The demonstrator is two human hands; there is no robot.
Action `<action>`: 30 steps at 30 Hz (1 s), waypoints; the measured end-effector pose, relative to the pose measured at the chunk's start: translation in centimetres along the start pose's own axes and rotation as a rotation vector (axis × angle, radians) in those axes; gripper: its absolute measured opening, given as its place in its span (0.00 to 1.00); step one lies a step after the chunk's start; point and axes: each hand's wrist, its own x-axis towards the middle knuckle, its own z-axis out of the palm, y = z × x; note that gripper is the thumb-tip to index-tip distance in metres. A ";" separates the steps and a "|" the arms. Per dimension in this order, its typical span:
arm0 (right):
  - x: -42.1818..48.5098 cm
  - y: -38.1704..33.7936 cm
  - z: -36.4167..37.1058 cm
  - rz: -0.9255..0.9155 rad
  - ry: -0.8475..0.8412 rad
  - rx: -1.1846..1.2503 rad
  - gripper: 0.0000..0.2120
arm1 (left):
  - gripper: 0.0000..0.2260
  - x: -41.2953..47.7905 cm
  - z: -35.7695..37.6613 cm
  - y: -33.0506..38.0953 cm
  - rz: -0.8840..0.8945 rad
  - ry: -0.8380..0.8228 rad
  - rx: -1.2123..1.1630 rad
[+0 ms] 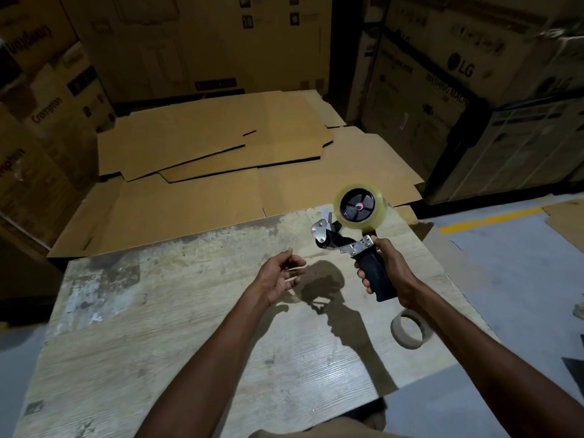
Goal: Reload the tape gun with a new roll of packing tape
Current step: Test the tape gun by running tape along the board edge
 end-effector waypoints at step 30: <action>-2.4 2.6 1.5 -0.230 -0.154 -0.036 0.33 | 0.10 -2.2 2.3 8.1 0.156 -0.009 0.575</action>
